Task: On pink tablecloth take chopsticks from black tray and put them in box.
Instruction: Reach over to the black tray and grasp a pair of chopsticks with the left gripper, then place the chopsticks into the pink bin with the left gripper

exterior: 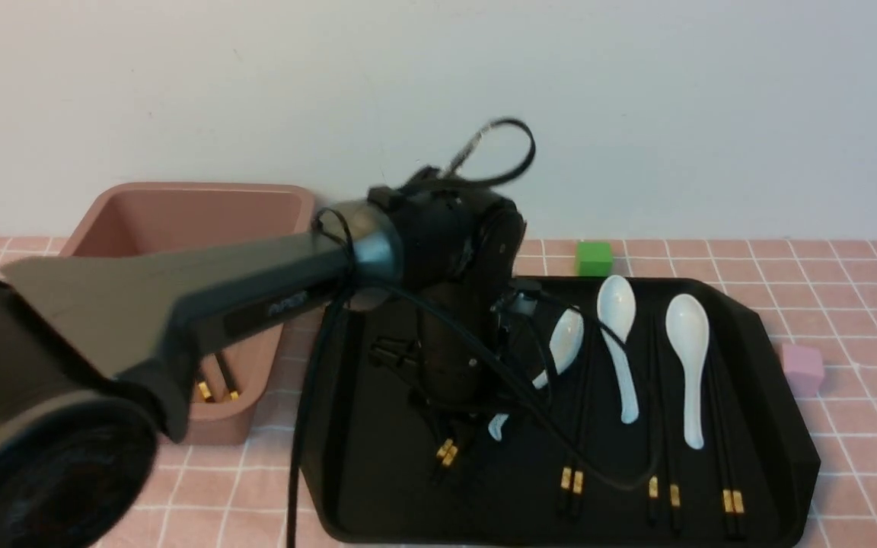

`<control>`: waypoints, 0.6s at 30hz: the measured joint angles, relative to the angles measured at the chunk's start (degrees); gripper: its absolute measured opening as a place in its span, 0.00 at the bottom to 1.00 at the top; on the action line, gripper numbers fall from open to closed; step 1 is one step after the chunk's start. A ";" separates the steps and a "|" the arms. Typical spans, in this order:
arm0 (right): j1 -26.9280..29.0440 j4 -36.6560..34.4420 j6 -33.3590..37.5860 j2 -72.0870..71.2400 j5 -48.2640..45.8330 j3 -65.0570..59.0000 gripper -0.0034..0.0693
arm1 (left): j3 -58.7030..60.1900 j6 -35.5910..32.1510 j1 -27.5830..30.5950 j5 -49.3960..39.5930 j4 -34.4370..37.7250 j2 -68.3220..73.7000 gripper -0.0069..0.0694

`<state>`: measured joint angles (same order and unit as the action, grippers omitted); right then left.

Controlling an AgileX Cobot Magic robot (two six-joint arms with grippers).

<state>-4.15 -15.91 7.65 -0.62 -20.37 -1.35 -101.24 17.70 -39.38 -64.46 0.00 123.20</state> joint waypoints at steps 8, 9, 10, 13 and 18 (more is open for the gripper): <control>0.00 0.00 0.00 0.00 0.00 0.00 0.38 | 5.76 -0.51 0.37 -2.59 -1.92 -17.45 0.25; 0.00 0.05 0.00 0.00 0.00 0.00 0.38 | 7.56 -0.36 1.05 -2.04 -2.89 -20.26 0.25; 0.00 0.05 0.00 0.00 0.00 0.00 0.38 | 7.94 -0.35 1.25 -1.90 -3.10 -20.83 0.25; 0.00 0.05 0.00 0.00 0.00 0.00 0.38 | 14.93 0.72 7.55 0.05 -5.06 -29.17 0.25; 0.00 0.05 0.00 0.00 0.00 0.00 0.38 | 24.40 1.68 21.80 6.00 -4.93 -34.88 0.25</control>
<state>-4.15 -15.85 7.65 -0.62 -20.37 -1.35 -76.83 19.38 -17.59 -58.46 -4.93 88.32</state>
